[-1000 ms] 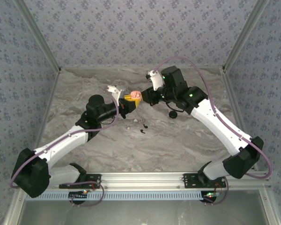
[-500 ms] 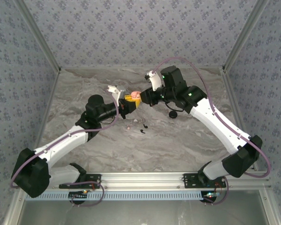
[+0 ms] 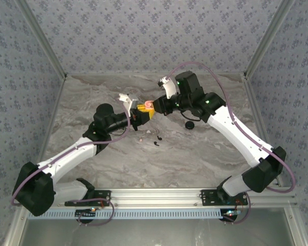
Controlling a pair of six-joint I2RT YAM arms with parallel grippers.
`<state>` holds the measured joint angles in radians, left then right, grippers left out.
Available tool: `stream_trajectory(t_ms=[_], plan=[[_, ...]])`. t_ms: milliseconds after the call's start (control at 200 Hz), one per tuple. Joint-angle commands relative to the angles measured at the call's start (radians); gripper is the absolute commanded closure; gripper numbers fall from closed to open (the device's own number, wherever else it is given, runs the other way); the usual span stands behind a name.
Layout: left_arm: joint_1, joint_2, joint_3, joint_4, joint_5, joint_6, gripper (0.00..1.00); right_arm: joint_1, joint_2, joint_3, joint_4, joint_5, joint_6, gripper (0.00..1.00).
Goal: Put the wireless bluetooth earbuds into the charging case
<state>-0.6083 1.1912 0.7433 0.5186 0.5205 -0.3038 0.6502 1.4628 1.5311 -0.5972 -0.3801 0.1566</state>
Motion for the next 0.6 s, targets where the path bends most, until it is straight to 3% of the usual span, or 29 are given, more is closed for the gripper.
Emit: stream_trajectory(t_ms=[0, 300, 595], plan=[[-0.006, -0.026, 0.016, 0.069, 0.045, 0.007, 0.95, 0.014, 0.024, 0.039, -0.073, -0.004, -0.034, 0.78], [-0.006, -0.033, 0.020, 0.049, 0.035, 0.012, 0.95, 0.018, 0.040, 0.078, -0.132, 0.077, -0.049, 0.76], [-0.004, -0.072, 0.031, -0.144, -0.184, 0.088, 0.94, -0.007, -0.066, -0.005, -0.044, 0.244, 0.030, 0.74]])
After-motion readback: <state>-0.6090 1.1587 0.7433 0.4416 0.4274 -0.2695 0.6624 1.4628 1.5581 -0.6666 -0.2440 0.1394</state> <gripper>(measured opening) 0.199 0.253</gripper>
